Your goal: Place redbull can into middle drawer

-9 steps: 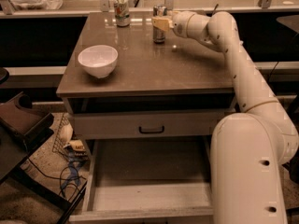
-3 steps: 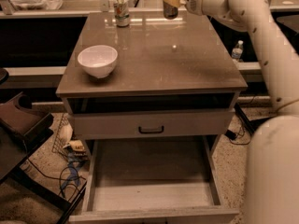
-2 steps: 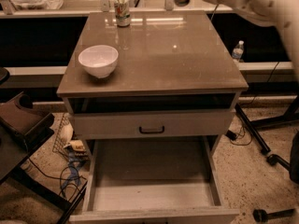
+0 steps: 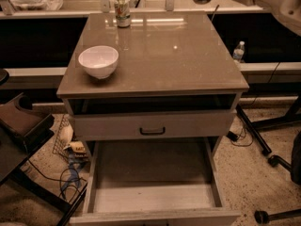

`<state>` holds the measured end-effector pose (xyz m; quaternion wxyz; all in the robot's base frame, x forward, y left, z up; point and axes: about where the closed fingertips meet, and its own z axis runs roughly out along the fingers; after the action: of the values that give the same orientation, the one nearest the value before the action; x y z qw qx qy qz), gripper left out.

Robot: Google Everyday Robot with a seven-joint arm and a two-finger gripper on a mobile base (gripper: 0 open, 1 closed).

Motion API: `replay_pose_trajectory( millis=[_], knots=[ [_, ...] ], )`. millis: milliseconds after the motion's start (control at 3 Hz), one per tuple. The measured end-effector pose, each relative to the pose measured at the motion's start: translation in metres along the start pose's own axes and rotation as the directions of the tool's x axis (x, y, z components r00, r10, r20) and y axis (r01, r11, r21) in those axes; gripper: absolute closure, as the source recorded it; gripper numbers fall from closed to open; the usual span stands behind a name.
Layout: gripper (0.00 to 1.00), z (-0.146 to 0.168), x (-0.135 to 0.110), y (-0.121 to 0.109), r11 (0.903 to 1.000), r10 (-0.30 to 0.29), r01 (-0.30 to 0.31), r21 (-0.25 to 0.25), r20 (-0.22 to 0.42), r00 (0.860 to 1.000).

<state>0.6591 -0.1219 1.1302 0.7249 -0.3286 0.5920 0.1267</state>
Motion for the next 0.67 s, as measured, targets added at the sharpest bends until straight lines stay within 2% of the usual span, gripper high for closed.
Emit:
replay_pose_trajectory(
  millis=[333, 667],
  knots=[
    [1.00, -0.057, 0.024, 0.068, 0.9974, 0.025, -0.030, -0.066, -0.078, 0.997],
    [1.00, -0.120, 0.059, 0.077, 0.9949, 0.060, -0.070, -0.073, -0.139, 0.988]
  ],
)
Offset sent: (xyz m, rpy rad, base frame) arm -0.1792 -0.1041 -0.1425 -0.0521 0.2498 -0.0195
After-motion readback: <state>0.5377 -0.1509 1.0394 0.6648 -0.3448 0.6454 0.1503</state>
